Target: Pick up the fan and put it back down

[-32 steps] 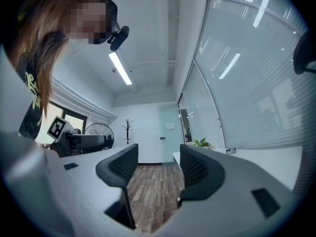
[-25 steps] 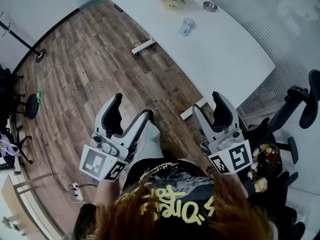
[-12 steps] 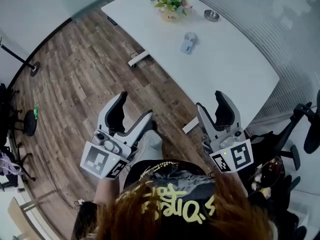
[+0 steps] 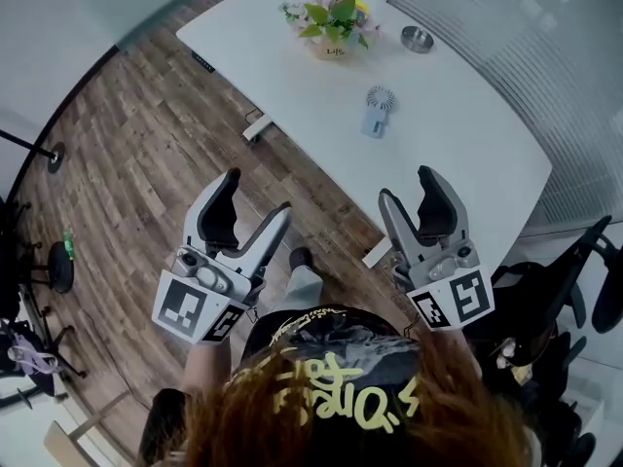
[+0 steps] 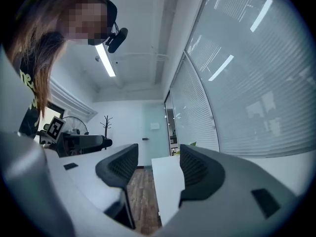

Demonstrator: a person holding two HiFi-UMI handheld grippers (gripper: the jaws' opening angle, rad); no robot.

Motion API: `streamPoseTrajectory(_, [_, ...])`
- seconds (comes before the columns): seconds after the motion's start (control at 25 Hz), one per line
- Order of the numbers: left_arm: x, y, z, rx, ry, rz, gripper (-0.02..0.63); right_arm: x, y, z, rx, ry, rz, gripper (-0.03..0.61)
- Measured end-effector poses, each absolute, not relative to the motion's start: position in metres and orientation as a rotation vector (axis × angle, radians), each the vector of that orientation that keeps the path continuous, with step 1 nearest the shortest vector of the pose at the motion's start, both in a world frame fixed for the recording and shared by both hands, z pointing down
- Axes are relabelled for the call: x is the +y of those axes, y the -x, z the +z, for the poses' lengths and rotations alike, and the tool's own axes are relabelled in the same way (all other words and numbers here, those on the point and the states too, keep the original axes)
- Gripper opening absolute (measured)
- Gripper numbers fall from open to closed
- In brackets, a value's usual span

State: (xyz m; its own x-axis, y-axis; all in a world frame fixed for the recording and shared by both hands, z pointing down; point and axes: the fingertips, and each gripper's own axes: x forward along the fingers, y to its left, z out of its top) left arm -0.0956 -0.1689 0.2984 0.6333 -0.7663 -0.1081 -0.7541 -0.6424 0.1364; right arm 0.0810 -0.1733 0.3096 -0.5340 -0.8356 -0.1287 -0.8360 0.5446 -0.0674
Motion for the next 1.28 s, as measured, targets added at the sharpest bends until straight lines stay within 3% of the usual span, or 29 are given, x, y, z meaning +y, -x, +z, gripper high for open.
streamPoseTrajectory(0.76, [-0.302, 0.11, 0.3, -1.076, -2.825, -0.202, 0.316, -0.285, -0.067, 0.319, 2.536, 1.673, -0.049, 0.247])
streamPoseTrajectory(1.28, [-0.313, 0.114, 0.304, -1.06, -2.829, -0.192, 0.316, -0.308, -0.069, 0.334, 2.55, 1.751, -0.066, 0.268])
